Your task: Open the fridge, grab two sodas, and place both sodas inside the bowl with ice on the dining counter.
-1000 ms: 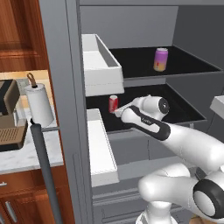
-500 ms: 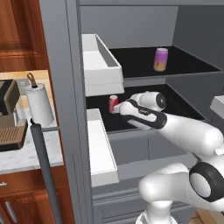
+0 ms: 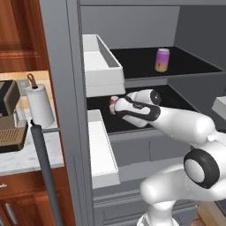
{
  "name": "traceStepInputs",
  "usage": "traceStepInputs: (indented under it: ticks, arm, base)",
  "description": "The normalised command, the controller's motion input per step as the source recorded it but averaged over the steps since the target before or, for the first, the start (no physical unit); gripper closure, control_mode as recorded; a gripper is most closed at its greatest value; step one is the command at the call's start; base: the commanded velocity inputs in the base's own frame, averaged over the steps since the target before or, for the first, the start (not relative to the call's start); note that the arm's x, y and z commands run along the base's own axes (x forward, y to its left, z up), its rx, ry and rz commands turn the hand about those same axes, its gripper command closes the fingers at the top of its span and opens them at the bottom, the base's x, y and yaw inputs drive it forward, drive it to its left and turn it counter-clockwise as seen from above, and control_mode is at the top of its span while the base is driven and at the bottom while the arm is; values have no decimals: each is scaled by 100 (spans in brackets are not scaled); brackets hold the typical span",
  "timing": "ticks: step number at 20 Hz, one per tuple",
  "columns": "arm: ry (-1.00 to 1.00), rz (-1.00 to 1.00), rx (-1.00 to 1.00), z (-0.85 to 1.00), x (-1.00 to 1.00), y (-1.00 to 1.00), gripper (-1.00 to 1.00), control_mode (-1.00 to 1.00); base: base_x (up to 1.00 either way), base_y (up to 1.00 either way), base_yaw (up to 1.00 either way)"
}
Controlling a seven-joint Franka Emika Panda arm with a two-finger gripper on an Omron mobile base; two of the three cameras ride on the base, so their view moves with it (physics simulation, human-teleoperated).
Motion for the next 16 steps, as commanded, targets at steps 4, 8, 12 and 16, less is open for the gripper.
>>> traceStepInputs:
  ticks: [4, 8, 12, 16]
  arm:
    - [5, 0, 0, -2, 16, 14, -100, -100]
    - [3, 0, 0, 0, 21, 0, -100, -100]
    - [2, 0, 0, 0, 18, 0, -100, -100]
    - [4, 0, 0, -5, 15, 6, -100, -100]
  base:
    - [0, 0, 0]
    - [0, 0, 0]
    - [0, 0, 0]
    - [0, 0, 0]
